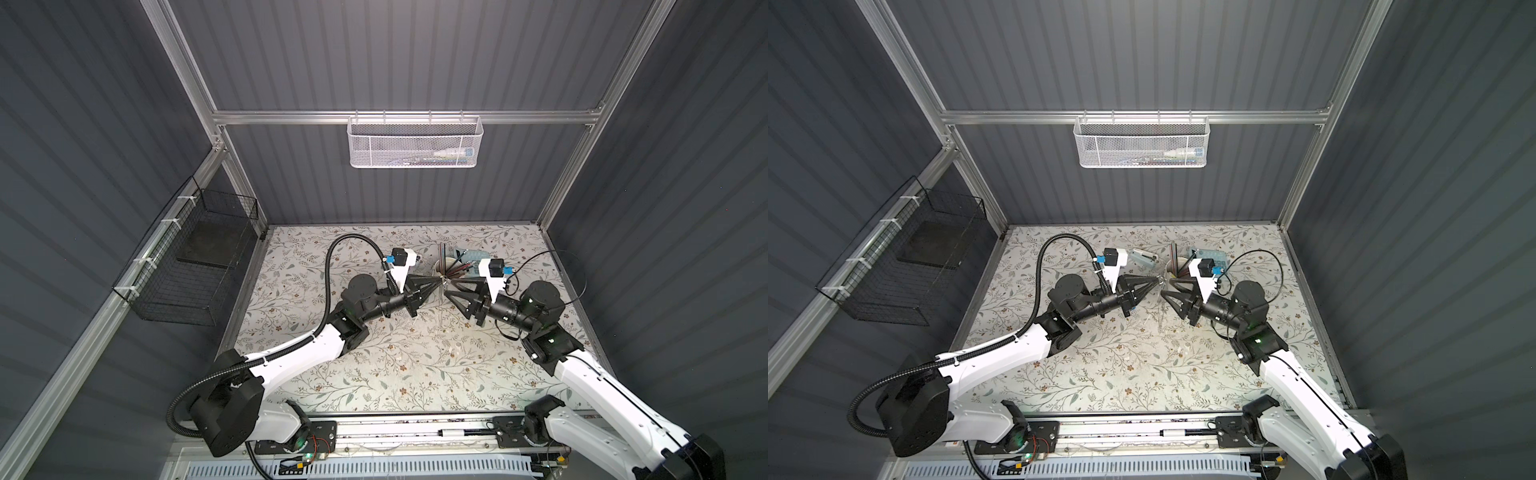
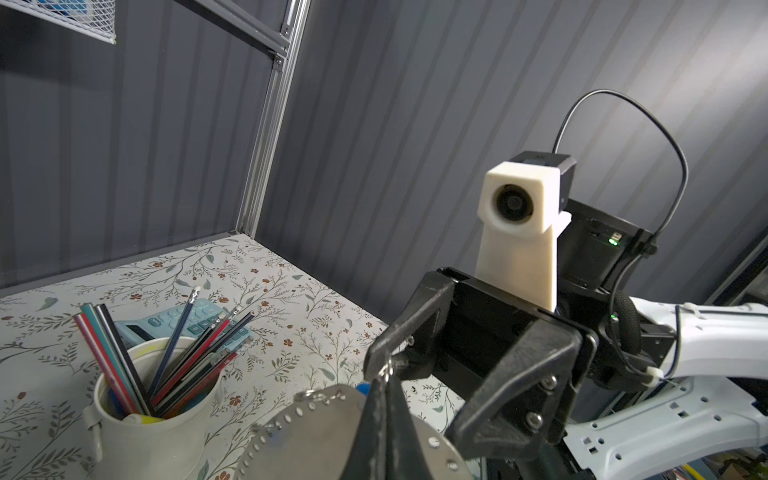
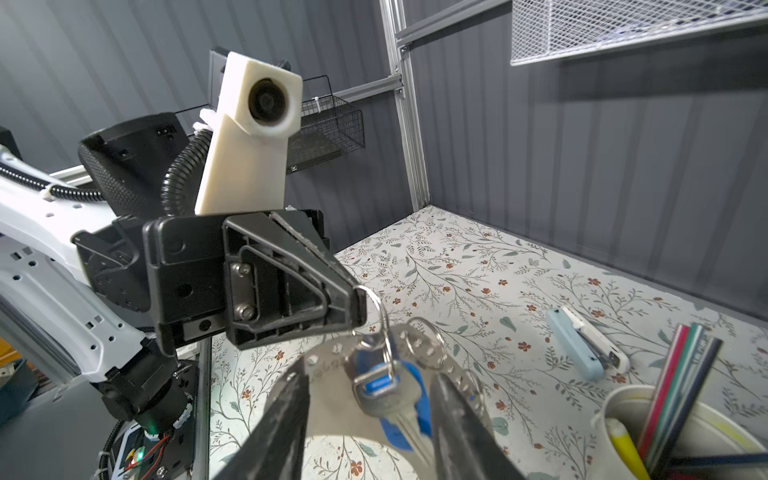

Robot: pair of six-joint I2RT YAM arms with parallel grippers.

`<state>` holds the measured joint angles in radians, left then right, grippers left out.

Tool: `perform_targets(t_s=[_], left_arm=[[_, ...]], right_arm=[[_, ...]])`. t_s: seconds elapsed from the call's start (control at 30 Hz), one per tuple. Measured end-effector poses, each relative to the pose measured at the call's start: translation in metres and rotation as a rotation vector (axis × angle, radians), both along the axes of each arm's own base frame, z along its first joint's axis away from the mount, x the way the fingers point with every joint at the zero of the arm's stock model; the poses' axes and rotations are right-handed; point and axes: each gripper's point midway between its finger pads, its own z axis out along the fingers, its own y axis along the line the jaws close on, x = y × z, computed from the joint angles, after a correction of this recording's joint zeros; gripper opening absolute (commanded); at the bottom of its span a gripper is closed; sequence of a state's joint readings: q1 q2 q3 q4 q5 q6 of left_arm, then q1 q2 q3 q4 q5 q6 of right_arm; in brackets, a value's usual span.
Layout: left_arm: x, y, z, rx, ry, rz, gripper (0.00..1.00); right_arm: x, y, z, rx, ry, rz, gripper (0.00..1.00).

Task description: Put the keys on the keyring

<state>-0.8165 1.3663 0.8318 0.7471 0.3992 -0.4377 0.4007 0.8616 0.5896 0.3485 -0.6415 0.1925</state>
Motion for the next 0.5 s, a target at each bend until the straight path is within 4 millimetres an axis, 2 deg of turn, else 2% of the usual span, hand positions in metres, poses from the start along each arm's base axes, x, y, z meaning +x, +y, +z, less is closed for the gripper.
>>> perform_targets(t_s=[0.23, 0.5], left_arm=[[-0.001, 0.0, 0.002, -0.016, 0.018, -0.01, 0.0], [-0.003, -0.001, 0.002, -0.02, 0.029, -0.025, 0.0]], right_arm=[[0.005, -0.012, -0.014, -0.077, -0.023, -0.084, 0.49], [0.019, -0.006, -0.023, -0.14, -0.013, -0.087, 0.49]])
